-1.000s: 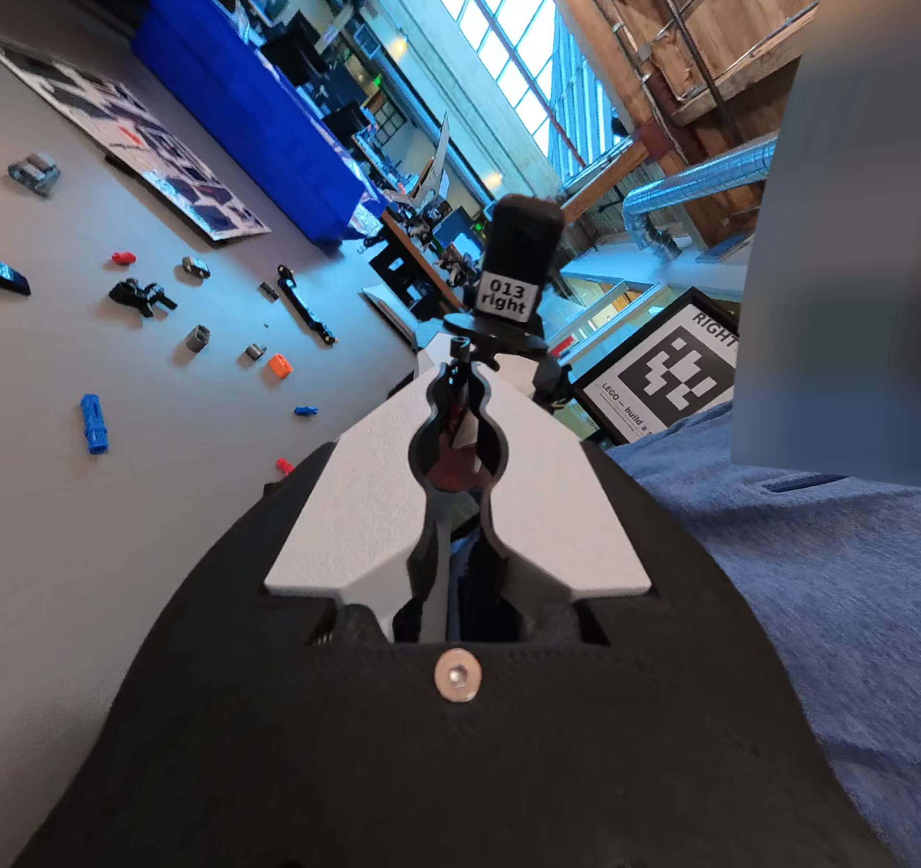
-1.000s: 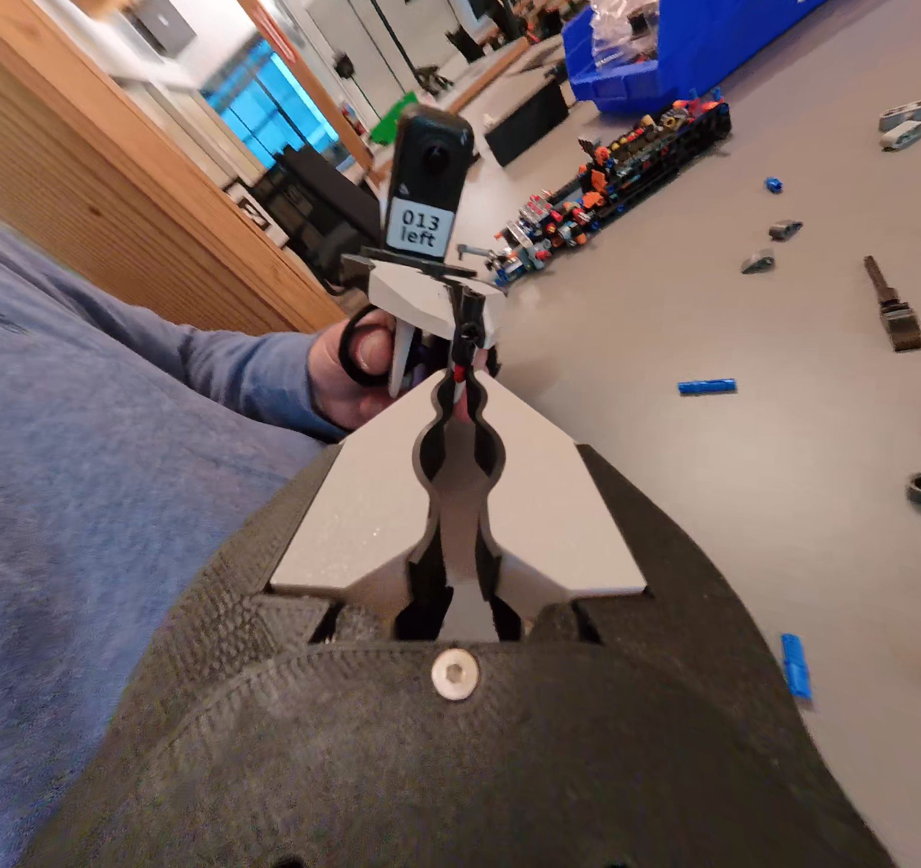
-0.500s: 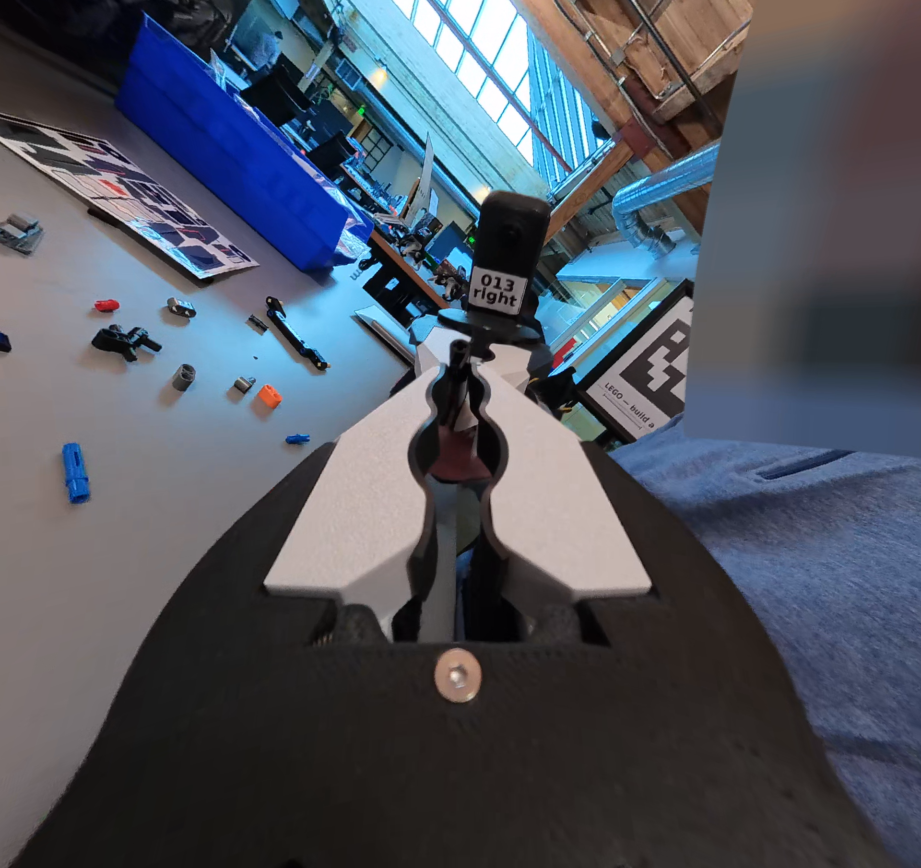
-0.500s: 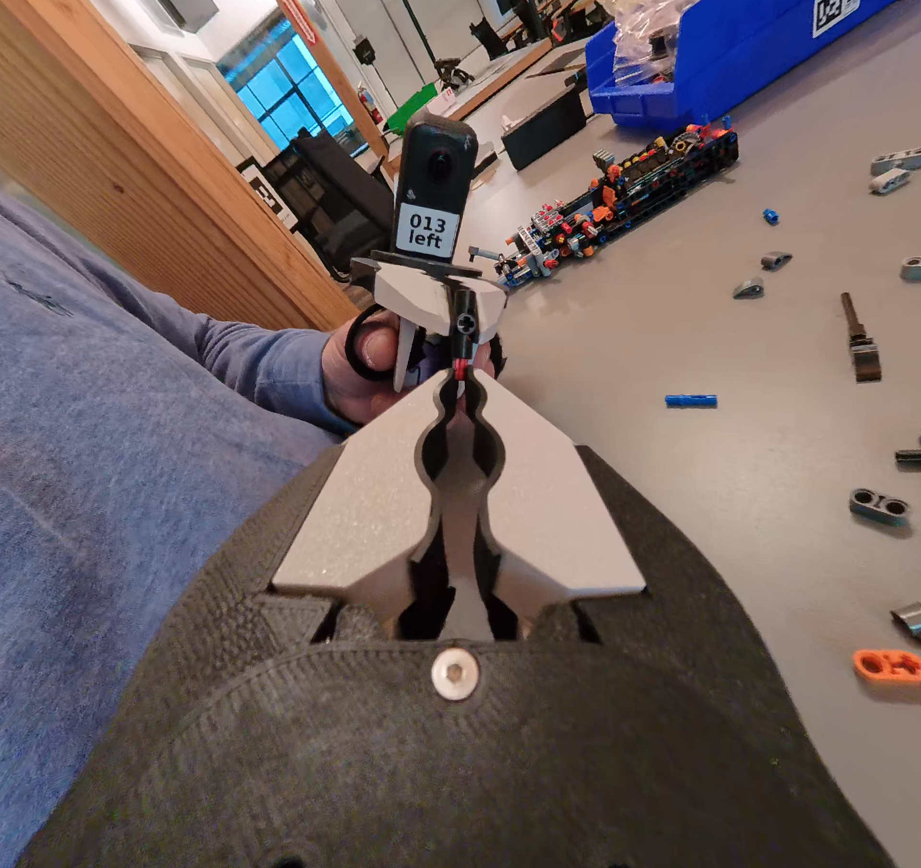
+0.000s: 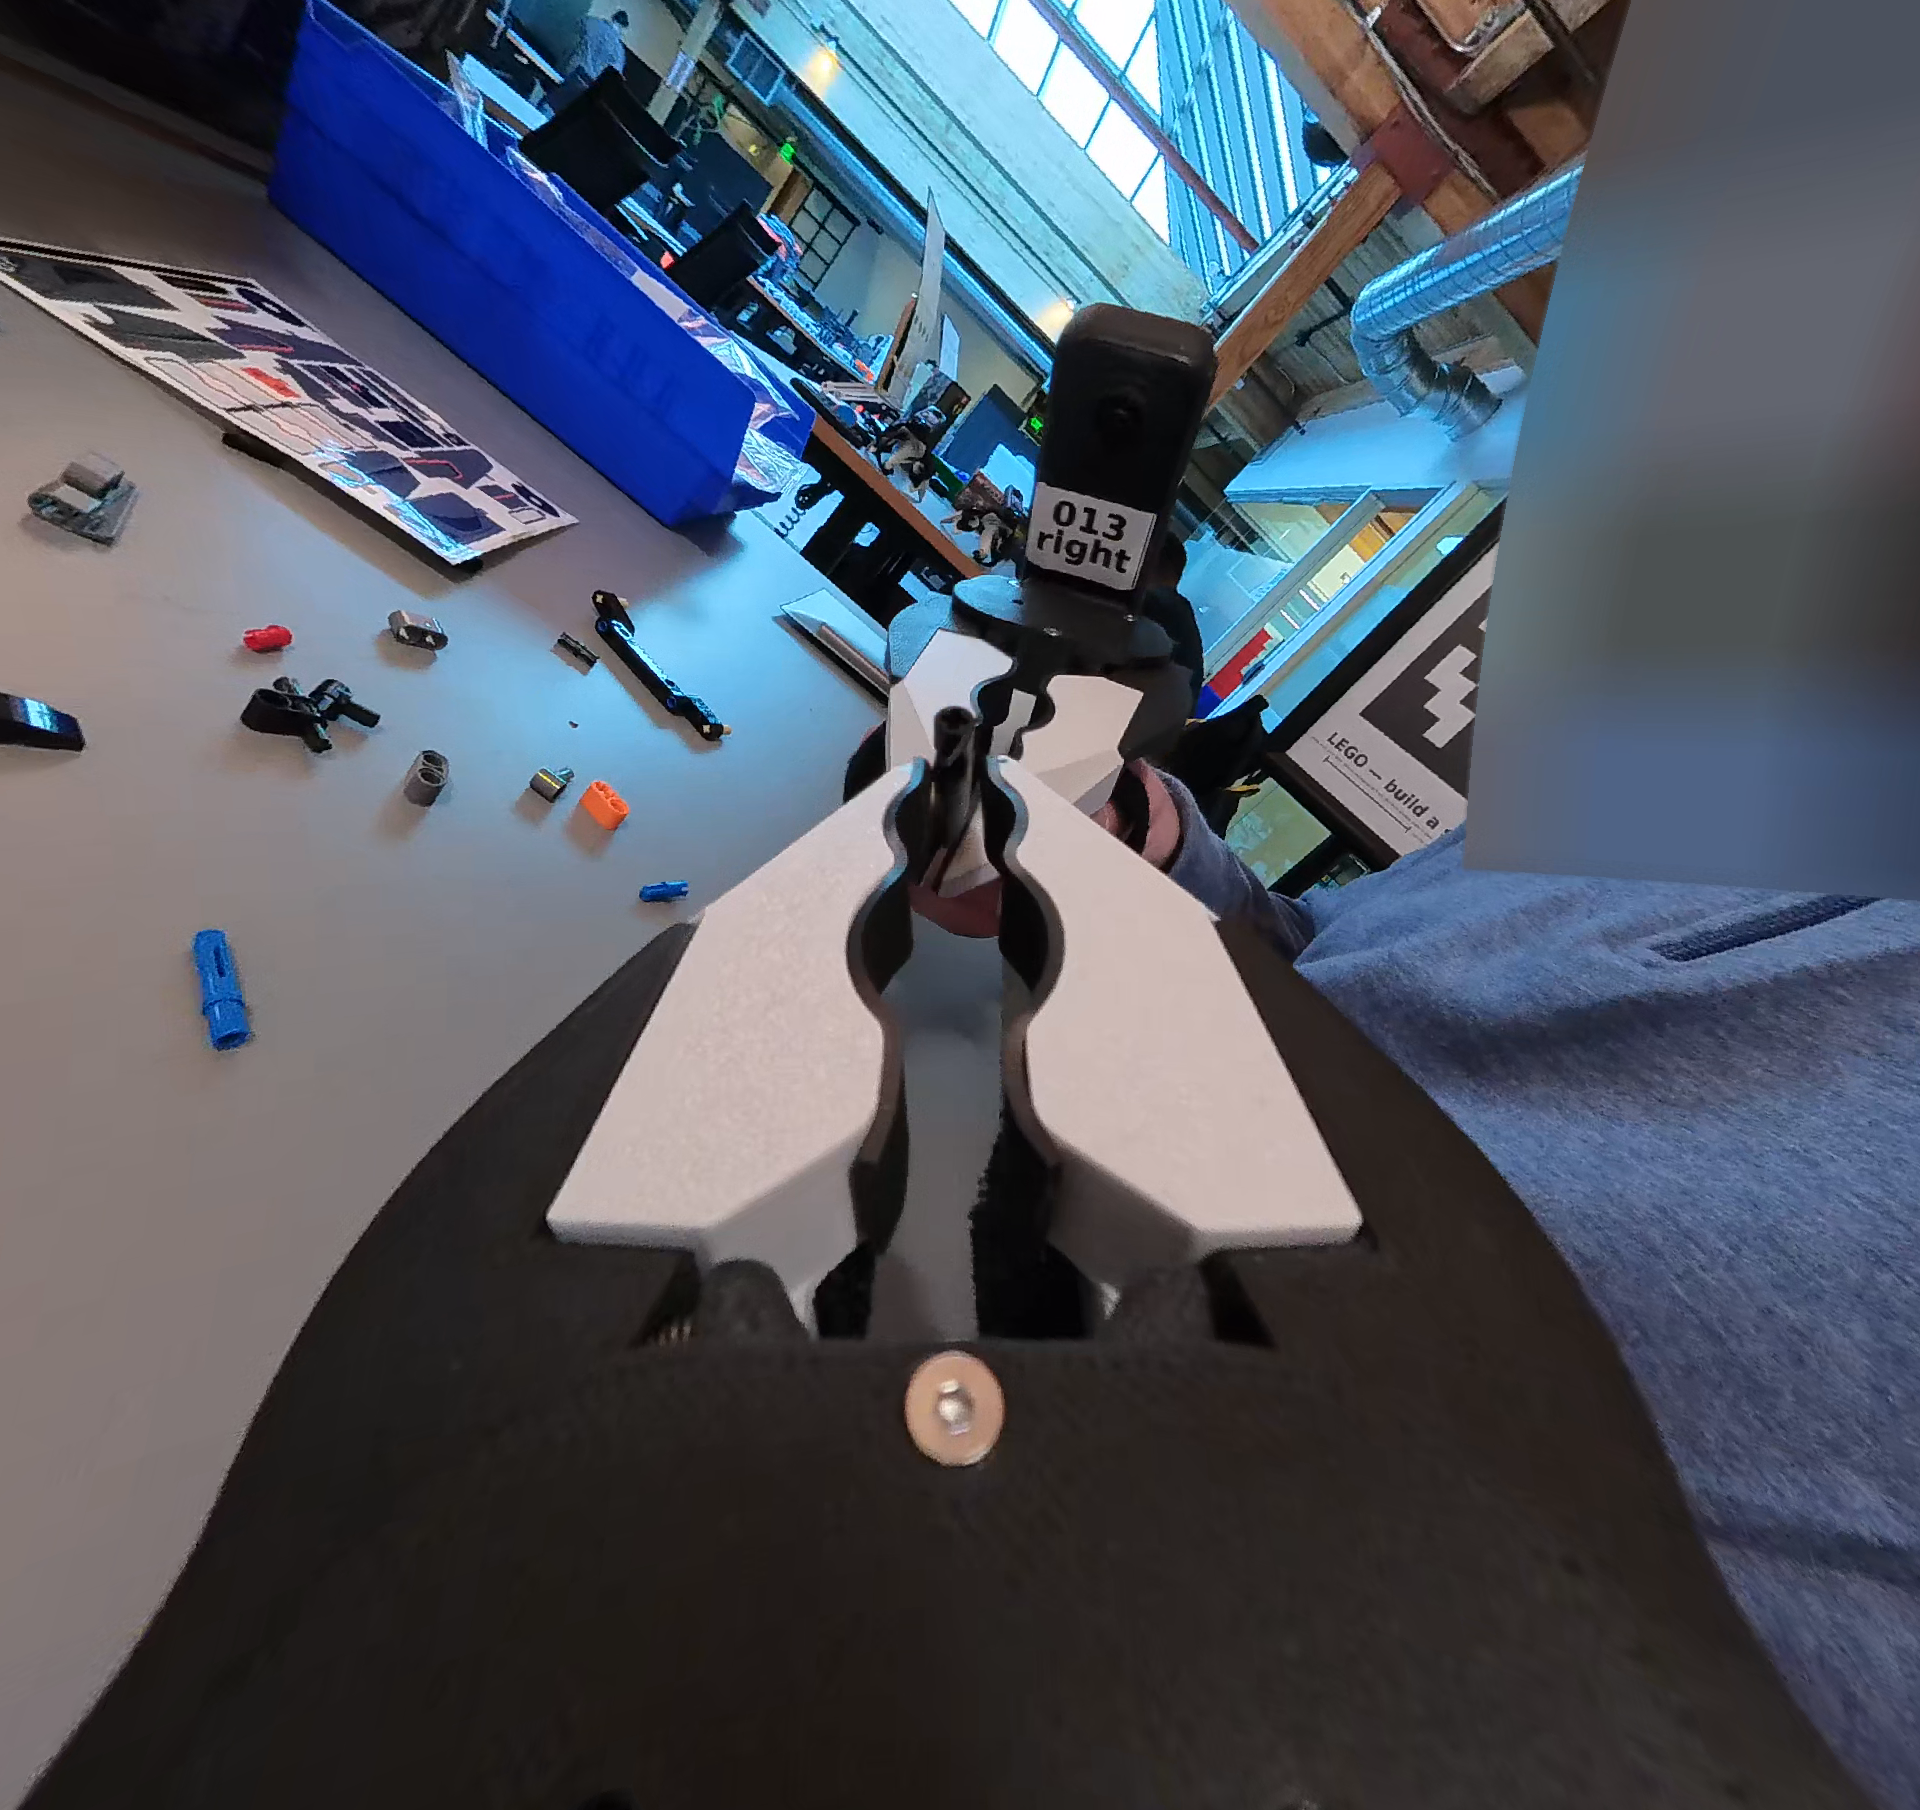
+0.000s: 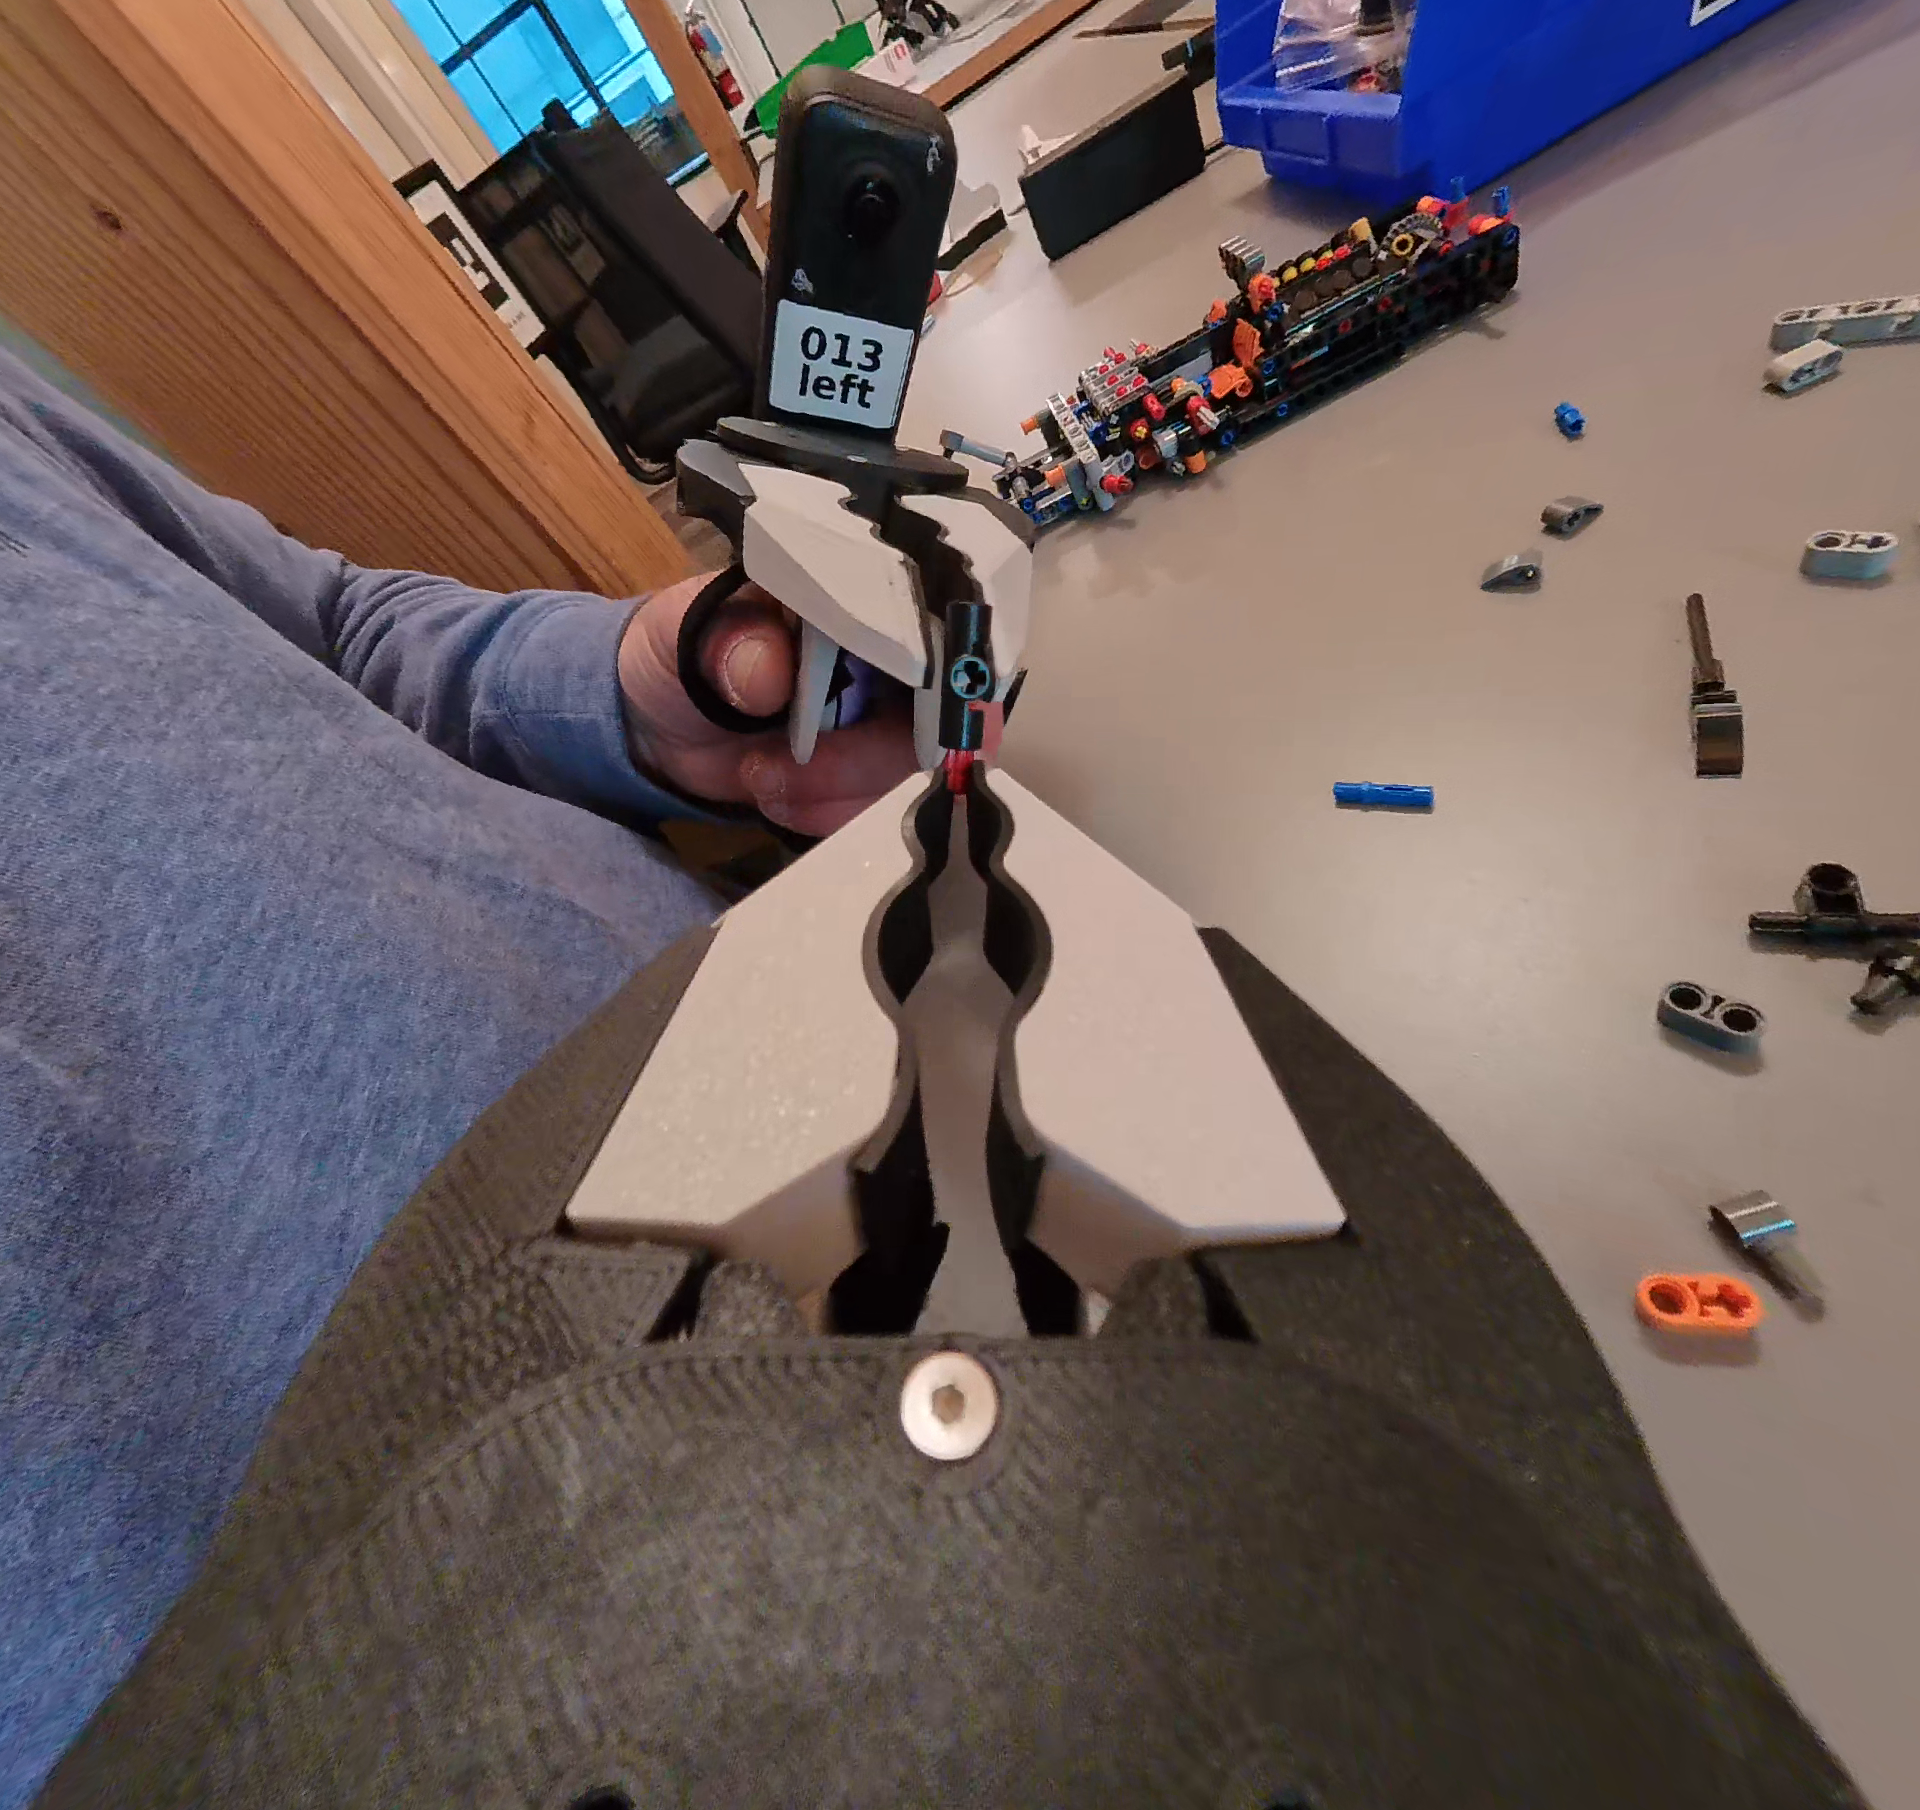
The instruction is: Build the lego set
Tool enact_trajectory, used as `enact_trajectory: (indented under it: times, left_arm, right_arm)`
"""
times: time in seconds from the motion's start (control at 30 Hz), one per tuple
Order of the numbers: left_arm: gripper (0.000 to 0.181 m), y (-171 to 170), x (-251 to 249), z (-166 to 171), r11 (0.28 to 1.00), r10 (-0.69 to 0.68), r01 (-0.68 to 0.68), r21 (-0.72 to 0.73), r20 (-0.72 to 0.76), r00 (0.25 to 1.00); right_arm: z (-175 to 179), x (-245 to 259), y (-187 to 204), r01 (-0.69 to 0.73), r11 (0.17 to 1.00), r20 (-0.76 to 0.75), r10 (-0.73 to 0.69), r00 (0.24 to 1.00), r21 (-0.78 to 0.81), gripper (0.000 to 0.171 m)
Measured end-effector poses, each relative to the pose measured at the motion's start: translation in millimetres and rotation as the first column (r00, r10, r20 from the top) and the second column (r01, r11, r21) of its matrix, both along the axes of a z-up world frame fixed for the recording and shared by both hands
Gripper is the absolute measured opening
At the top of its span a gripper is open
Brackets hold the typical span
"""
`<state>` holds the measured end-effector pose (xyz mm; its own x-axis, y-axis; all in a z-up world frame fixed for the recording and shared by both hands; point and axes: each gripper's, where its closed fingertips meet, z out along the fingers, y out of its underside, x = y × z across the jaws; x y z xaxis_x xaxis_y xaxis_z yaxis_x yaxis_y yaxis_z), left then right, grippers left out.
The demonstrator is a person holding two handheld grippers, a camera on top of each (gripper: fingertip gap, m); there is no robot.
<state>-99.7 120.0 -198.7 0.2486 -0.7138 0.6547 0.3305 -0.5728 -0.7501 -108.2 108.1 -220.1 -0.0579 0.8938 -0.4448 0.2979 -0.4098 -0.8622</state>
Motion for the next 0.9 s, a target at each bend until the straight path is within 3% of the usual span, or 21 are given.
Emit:
enact_trajectory:
  times: [0.47, 0.6, 0.9]
  left_arm:
    - [0.005, 0.2, 2.2, 2.2, 0.999, 0.030, -0.029, 0.038, -0.020, 0.999]
    - [0.004, -0.6, 2.7, 2.4, 0.998, 0.035, -0.035, 0.045, -0.016, 0.999]
    - [0.005, -5.0, 7.1, 2.6, 0.998, 0.004, -0.002, 0.058, -0.028, 1.000]
  right_arm:
    - [4.0, 2.0, 1.0, 0.011, 0.999, -0.021, -0.012, 1.000, -0.040, 0.002]
    - [6.1, 2.9, 0.2, 0.002, 0.998, -0.034, -0.004, 0.999, -0.063, 0.011]
    - [7.1, 8.4, -0.8, -0.003, 1.000, -0.002, 0.004, 1.000, 0.019, 0.001]
